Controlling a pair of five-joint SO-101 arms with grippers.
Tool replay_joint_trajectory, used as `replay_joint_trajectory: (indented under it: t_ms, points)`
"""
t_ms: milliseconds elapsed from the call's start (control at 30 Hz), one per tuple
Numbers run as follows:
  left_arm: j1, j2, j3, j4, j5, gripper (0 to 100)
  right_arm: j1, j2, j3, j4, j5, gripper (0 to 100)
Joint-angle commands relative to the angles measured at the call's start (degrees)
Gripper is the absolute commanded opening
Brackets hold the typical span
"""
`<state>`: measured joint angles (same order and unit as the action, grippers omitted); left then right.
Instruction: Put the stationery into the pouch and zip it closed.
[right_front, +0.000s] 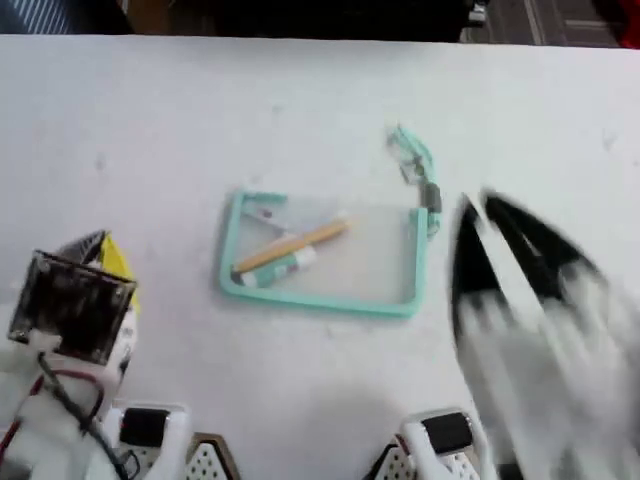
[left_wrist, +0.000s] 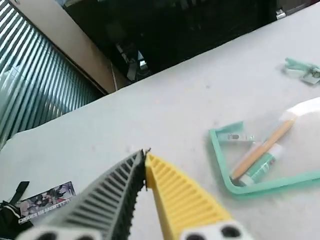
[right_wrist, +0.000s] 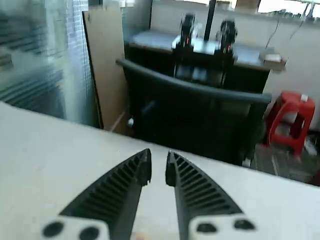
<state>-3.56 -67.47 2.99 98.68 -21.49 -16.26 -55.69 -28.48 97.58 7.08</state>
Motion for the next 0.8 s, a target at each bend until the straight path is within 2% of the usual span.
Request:
replay_joint_trajectory:
  t_ms: [0,133,300,533,767]
  points:
    - [-0.4,0.84,-8.97,3.52,-0.44,2,-0.31,-9.27,-1.05,0.92,0.26,4.6]
    - [-0.4,-5.76,-4.92,3.25,-0.35,2,-0.31,-19.82,4.92,0.92,0.26,4.8]
    - [-0.4,-17.45,2.73,2.55,2.29,2,-0.31,-31.78,23.47,0.57,0.26,4.8]
    - [-0.48,-38.11,16.09,-10.02,3.25,2,-0.31,-45.93,44.22,-8.75,0.26,4.9]
    - [-0.4,-36.53,30.77,-15.12,3.08,2,-0.31,-47.16,61.01,-17.63,0.26,4.9]
